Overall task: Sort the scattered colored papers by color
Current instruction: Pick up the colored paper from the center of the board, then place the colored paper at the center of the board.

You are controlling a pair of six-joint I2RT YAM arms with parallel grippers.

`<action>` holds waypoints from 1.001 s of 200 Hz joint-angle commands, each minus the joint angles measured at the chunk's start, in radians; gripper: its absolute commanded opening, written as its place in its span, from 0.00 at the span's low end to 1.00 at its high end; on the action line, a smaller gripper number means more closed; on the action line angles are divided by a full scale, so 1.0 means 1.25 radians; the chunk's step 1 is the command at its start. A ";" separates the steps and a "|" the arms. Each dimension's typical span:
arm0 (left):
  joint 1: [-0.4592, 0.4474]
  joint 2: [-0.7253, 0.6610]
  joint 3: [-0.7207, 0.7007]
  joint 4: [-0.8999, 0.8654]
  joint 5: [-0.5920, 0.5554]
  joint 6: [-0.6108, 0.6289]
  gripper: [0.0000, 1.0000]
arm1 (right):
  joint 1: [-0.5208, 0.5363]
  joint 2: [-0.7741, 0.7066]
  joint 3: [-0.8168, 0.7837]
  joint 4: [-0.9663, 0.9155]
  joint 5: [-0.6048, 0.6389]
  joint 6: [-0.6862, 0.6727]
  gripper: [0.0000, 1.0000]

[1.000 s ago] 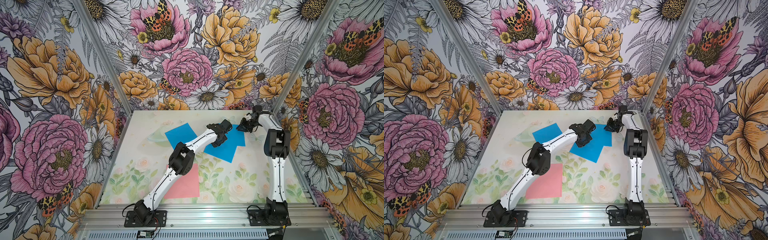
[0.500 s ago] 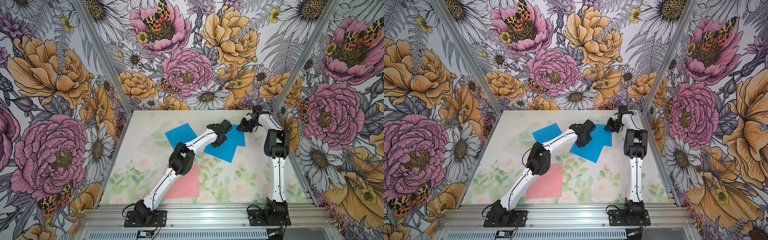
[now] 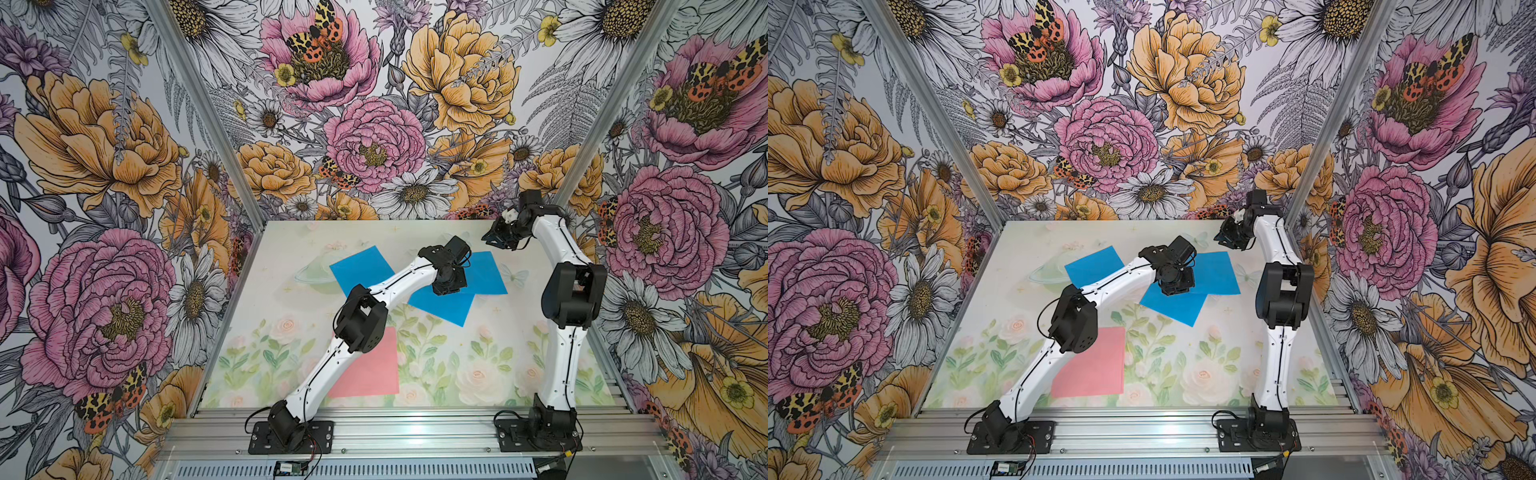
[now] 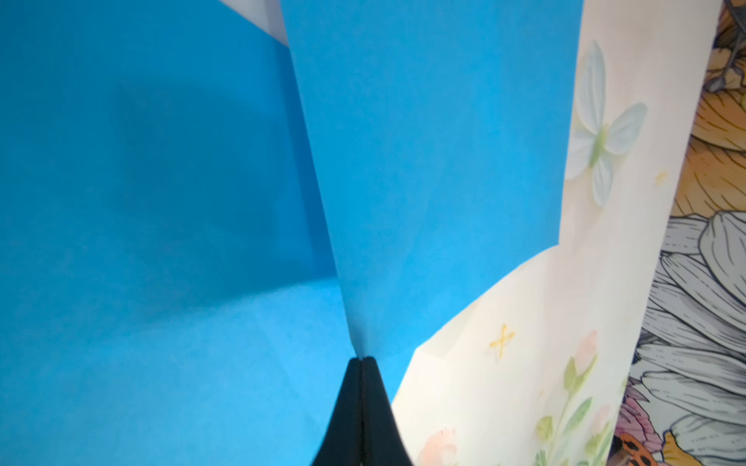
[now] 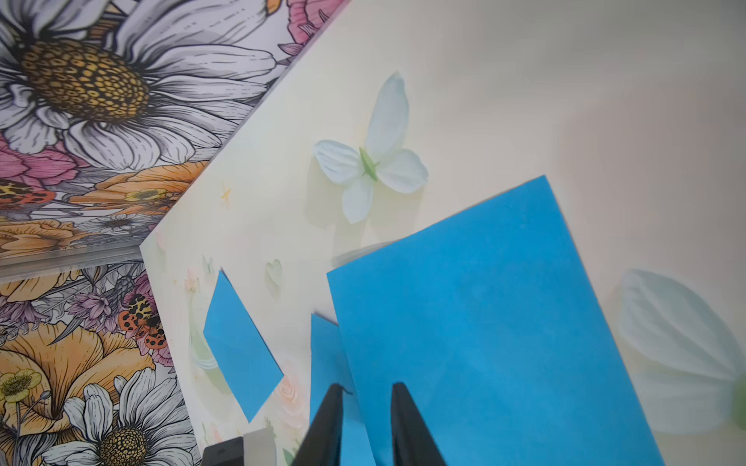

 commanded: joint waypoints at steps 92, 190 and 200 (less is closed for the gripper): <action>-0.242 -0.399 -0.578 0.169 -0.038 -0.233 0.00 | 0.000 -0.366 -0.422 -0.029 -0.027 -0.093 0.24; -0.369 -0.486 -0.836 0.170 -0.344 -0.546 0.00 | 0.041 -0.646 -0.797 0.026 0.010 -0.104 0.24; -0.365 -0.485 -0.846 0.167 -0.359 -0.565 0.00 | 0.043 -0.650 -0.809 0.027 0.019 -0.102 0.24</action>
